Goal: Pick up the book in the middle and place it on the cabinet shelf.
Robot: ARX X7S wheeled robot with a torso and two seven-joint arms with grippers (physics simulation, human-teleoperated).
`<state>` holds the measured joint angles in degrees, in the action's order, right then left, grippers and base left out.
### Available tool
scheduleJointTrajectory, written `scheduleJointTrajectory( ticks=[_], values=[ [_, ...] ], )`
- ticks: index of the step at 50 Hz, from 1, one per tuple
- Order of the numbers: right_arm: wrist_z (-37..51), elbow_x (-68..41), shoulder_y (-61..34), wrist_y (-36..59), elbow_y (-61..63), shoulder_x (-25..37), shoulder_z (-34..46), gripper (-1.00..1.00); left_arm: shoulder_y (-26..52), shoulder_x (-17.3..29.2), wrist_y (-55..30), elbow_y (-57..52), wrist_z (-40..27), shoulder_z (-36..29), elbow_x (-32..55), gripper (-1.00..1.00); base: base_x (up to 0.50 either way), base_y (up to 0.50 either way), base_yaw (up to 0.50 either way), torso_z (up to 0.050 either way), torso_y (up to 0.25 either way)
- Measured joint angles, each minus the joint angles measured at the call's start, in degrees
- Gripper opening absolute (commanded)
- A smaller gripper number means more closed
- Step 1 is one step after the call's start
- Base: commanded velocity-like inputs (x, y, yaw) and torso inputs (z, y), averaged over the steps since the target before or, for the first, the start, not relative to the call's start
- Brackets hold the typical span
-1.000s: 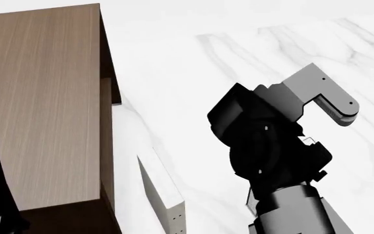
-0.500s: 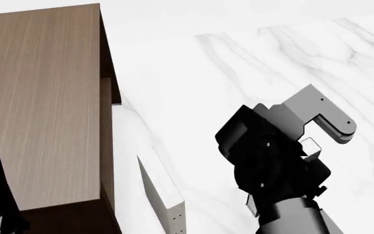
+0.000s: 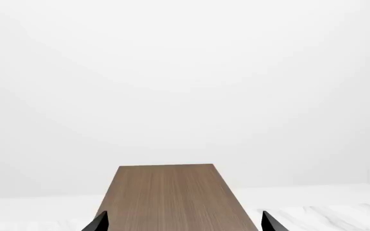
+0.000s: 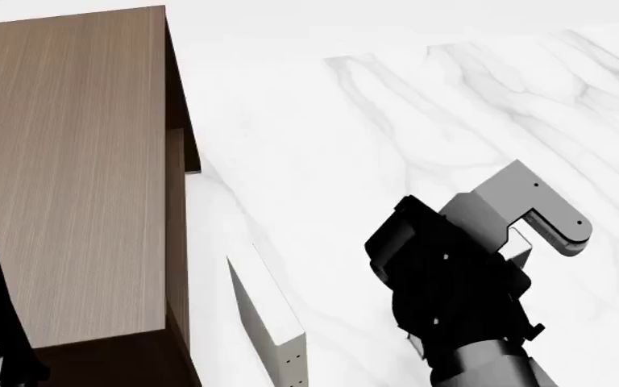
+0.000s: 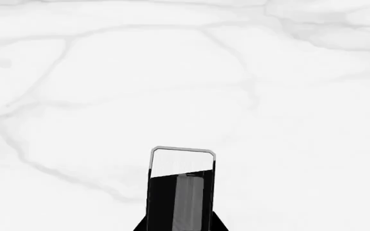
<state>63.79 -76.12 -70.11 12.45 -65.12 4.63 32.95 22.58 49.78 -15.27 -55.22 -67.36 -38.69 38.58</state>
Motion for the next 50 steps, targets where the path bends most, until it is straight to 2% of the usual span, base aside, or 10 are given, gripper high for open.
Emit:
scheduleJointTrajectory(
  ticks=[10, 19, 33, 43, 50],
  values=[
    [-2.8, 0.8, 0.5, -1.3, -0.1, 0.1, 1.6, -1.0, 0.1, 0.2, 0.1, -0.1, -0.2, 0.1, 0.1, 1.0, 0.0, 0.0, 0.0, 0.0, 0.0],
    [-9.3, -2.2, 3.1, -6.5, 9.9, 2.3, -0.8, -1.0, 0.1, 0.5, 0.4, -0.2, -0.5, 0.2, 0.4, 1.0, 0.0, 0.0, 0.0, 0.0, 0.0],
    [-12.9, 1.9, -1.2, -10.6, 21.6, 4.8, 1.2, -1.0, 0.3, 0.3, 0.3, -0.2, -0.6, -0.1, 0.3, 1.0, 0.0, 0.0, 0.0, 0.0, 0.0],
    [-17.5, 5.9, -4.5, -18.6, 27.4, 3.9, 1.5, -1.0, 0.4, 0.5, 0.4, -0.1, -0.7, -0.2, 0.3, 1.0, 0.0, 0.0, 0.0, 0.0, 0.0],
    [-21.8, 4.5, -5.5, -23.9, 31.6, 2.0, -0.7, -1.0, 0.4, 0.6, 0.6, -0.1, -0.7, -0.2, 0.3, 1.0, 0.0, 0.0, 0.0, 0.0, 0.002]
  ],
)
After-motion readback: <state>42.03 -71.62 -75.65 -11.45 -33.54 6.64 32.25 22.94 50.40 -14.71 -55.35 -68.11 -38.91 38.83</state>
